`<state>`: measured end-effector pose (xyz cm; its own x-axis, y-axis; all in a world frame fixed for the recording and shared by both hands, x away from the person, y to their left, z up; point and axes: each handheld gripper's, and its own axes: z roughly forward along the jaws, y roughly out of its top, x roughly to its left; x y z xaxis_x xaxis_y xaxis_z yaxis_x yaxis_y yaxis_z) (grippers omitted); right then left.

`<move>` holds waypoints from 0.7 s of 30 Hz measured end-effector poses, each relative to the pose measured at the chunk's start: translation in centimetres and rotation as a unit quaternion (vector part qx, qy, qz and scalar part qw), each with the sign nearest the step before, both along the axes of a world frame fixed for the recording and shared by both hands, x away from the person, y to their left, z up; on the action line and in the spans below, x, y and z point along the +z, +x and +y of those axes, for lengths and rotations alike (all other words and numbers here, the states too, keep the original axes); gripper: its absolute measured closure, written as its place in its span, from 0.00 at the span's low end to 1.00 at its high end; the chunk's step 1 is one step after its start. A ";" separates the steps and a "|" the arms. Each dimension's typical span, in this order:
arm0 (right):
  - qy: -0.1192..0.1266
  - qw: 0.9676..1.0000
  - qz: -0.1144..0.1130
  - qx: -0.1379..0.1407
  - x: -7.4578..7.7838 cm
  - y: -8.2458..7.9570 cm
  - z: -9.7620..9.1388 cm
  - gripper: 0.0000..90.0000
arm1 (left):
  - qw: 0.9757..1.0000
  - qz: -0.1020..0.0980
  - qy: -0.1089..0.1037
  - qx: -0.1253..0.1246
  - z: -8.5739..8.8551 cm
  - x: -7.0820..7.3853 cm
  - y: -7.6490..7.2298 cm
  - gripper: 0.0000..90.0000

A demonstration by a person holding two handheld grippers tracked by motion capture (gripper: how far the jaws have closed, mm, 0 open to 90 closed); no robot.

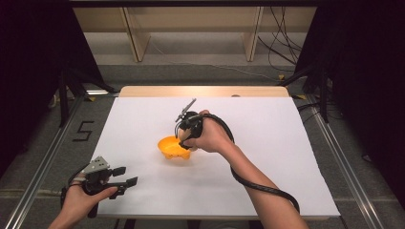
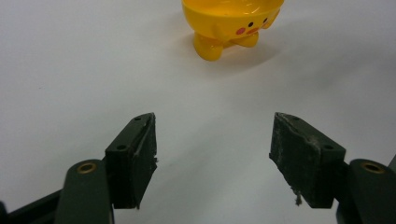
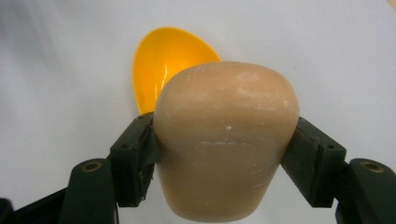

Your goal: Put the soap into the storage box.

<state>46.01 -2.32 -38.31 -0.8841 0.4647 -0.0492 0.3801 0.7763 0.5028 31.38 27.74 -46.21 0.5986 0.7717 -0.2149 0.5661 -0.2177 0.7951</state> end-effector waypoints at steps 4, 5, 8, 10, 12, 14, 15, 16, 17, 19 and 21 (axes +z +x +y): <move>0.000 1.000 -0.003 -0.002 -0.1 0.1 0.2 0.37 | 1.000 0.001 0.004 -0.001 0.0 0.0 0.0 0.35; 0.001 1.000 -0.003 -0.003 -0.1 0.1 0.3 0.37 | 1.000 0.002 0.004 -0.002 0.0 0.0 0.0 0.35; 0.002 1.000 -0.003 0.002 -0.2 0.2 0.5 0.37 | 1.000 0.001 0.002 0.001 0.0 0.0 0.0 0.35; 0.004 1.000 -0.005 0.001 -0.2 0.3 0.6 0.37 | 1.000 0.002 0.005 0.002 0.0 0.1 0.0 0.35; 0.004 1.000 -0.001 0.001 -0.2 0.3 0.8 0.37 | 1.000 0.000 0.002 0.000 0.0 0.0 0.0 0.35; 0.003 1.000 -0.001 0.002 -0.3 0.3 1.0 0.37 | 1.000 0.002 0.005 0.002 0.0 0.1 0.0 0.35; 0.003 1.000 -0.001 0.004 -0.3 0.4 1.0 0.37 | 1.000 0.001 0.004 0.002 0.0 0.1 0.0 0.35; 0.002 1.000 -0.004 0.004 -0.3 0.4 1.1 0.37 | 1.000 0.001 0.004 0.002 0.0 0.1 0.0 0.35; 0.004 1.000 -0.002 0.004 -0.3 0.4 1.2 0.37 | 1.000 0.001 0.004 0.002 0.0 0.1 0.0 0.35; 0.002 1.000 -0.004 0.003 -0.4 0.5 1.3 0.37 | 1.000 0.001 0.004 0.002 0.0 0.0 0.0 0.35; 0.003 1.000 -0.004 0.004 -0.4 0.5 1.5 0.37 | 1.000 0.001 0.004 0.002 0.0 0.1 0.0 0.35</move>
